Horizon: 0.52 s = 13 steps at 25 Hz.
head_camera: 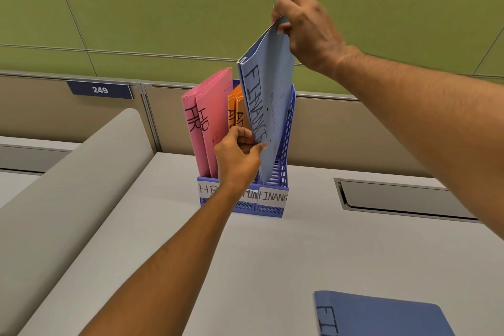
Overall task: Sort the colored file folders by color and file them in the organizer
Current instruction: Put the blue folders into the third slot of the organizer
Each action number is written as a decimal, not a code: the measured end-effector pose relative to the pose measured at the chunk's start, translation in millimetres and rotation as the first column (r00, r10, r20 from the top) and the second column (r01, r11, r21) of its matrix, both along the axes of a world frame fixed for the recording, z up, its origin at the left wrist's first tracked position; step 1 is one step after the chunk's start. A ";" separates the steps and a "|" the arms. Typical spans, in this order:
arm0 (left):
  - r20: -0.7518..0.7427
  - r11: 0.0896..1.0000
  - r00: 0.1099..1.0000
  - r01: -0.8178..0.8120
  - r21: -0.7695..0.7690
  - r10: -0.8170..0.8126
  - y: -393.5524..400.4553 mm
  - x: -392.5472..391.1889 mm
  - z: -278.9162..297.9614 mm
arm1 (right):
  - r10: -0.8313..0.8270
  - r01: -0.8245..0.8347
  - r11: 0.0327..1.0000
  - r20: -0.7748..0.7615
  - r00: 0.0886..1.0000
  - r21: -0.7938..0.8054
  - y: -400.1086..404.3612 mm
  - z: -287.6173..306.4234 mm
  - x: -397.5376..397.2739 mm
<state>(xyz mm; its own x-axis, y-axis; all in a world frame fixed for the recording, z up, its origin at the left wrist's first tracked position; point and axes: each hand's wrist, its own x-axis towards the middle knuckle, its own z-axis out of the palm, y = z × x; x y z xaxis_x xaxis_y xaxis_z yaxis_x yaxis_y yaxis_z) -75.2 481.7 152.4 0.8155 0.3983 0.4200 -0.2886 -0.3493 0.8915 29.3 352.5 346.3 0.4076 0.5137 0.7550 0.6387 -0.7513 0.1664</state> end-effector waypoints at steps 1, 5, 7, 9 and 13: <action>0.000 1.000 1.000 -0.002 0.012 0.002 1.1 0.9 0.4 | -0.007 0.007 1.000 -0.006 1.000 -0.006 0.6 0.6 0.5; -0.014 0.999 1.000 -0.012 0.038 0.012 3.8 4.0 -2.5 | -0.023 0.022 0.999 -0.025 0.999 -0.044 1.4 -0.8 2.9; -0.045 0.998 0.999 0.002 0.057 0.000 3.7 5.0 -8.3 | -0.023 0.018 0.997 -0.059 0.998 -0.073 0.0 -6.5 2.7; -0.085 0.996 0.996 0.021 0.091 -0.013 3.9 5.8 -15.4 | -0.027 0.015 0.992 -0.097 0.995 -0.124 -2.3 -14.8 1.3; -0.096 0.981 0.995 0.046 0.186 -0.028 2.5 7.8 -23.3 | -0.098 0.050 0.966 -0.179 0.979 -0.255 -9.8 -38.8 -3.8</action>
<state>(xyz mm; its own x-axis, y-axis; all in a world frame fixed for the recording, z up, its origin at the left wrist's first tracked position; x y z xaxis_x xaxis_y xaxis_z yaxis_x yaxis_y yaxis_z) -67.4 484.2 129.1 0.8669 0.2883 0.4067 -0.2237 -0.5040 0.8342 25.5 342.7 307.5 0.5740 0.6376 0.5138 0.6206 -0.7481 0.2350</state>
